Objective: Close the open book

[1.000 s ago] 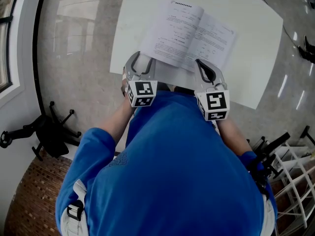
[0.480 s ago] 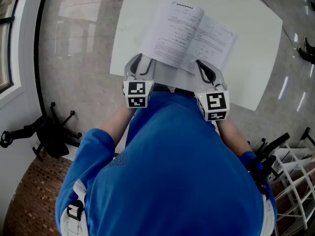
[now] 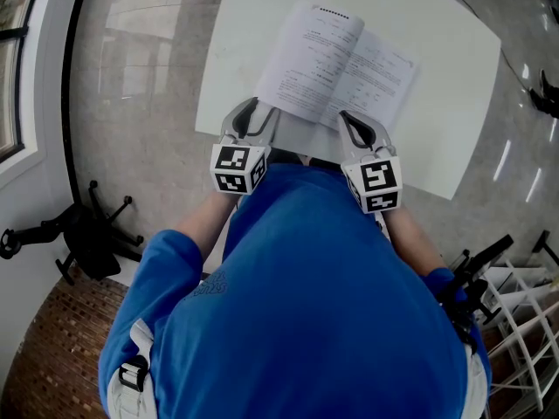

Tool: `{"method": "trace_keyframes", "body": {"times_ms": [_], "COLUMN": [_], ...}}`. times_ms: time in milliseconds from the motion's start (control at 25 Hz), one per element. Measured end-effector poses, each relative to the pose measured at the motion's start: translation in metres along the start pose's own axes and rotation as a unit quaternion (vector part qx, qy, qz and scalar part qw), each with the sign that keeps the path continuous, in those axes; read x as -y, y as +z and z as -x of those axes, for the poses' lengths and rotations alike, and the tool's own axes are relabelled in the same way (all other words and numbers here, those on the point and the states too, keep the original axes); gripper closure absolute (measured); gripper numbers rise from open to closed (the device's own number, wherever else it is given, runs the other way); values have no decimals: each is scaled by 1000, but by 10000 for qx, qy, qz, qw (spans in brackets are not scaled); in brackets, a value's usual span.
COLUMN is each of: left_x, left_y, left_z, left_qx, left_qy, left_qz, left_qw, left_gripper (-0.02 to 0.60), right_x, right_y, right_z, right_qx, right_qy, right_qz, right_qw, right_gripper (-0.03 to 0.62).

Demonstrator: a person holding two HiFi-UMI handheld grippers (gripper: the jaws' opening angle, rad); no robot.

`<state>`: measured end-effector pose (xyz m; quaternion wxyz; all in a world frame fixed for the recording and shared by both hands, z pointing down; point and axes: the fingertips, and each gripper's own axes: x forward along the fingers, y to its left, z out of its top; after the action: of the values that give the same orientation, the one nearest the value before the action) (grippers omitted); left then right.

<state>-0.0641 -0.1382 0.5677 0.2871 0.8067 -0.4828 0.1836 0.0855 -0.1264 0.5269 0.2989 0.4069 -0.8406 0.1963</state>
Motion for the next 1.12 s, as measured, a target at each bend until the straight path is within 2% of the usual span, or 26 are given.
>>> {"method": "trace_keyframes", "body": {"times_ms": [320, 640, 880, 1120], "left_x": [22, 53, 77, 113], "left_y": [15, 31, 37, 39], "left_z": [6, 5, -1, -3], "left_qx": [185, 383, 393, 343], "left_qy": [-243, -788, -1233, -1820], "left_qz": [-569, -1169, -1514, -1928], "left_qw": [9979, 9893, 9800, 9636], "left_gripper": [385, 391, 394, 399], "right_x": [0, 1, 7, 17], "right_y": [-3, 3, -4, -13], "right_z": [-22, -34, -35, -18], "right_qx": [-142, -123, -173, -175], "right_qy": [-124, -143, -173, -343], "right_qz": [-175, -341, -478, -775], "right_qw": [9997, 9992, 9986, 9962], "right_gripper": [591, 591, 591, 591]}}
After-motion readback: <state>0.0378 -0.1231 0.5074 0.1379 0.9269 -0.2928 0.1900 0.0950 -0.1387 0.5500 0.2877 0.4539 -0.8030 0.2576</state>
